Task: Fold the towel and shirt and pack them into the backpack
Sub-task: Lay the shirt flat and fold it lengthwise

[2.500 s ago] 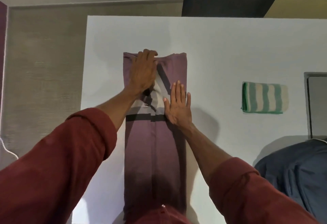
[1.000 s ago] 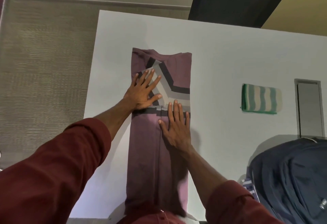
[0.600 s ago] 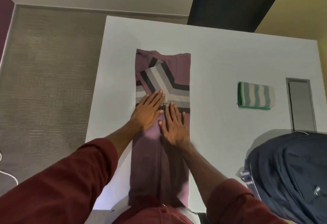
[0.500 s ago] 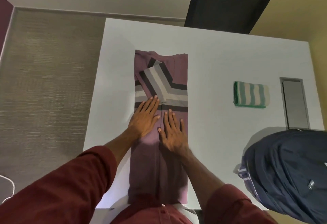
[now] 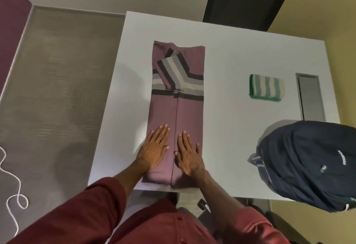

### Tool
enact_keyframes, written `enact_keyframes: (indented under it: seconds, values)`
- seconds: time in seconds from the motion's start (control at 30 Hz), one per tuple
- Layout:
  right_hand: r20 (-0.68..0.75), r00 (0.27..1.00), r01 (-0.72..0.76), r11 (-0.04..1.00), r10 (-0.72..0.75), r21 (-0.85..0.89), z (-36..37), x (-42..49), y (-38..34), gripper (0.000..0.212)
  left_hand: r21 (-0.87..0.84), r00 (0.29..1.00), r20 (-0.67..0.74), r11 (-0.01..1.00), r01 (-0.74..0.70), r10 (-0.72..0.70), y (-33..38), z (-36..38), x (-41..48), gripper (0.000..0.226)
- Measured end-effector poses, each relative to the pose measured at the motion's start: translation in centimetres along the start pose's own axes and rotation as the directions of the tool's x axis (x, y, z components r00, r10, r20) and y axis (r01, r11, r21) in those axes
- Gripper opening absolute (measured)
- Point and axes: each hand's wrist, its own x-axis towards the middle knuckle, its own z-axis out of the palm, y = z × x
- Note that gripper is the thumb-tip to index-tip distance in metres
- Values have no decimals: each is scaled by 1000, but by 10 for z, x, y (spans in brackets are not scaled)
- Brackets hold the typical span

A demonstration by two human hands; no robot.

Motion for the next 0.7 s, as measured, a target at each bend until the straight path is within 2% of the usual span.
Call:
enact_keyframes:
  seconds: [0.2,0.27,0.37,0.47,0.6,0.7]
  values:
    - [-28,997,76,993,-78,-90,35,-57,10,74,52,1000,-8,999,16,-16,28,30,-75,72]
    - [-18,996,86,989,-89,-117,48,-77,14,75,13,1000,-13,1000,25,-25,35,41,-100,73]
    - [-12,992,125,981,-128,-149,62,-101,20,78,-145,996,-11,986,87,-89,45,53,-132,78]
    - [-77,984,140,969,-159,-202,72,-111,24,79,-149,993,-26,982,113,-118,49,60,-149,86]
    - [-150,973,126,950,-174,-286,65,-109,19,69,-108,997,-36,992,61,-65,44,60,-153,83]
    - [-217,936,202,926,-279,-319,57,-107,13,47,-56,997,-68,998,22,-26,40,56,-151,76]
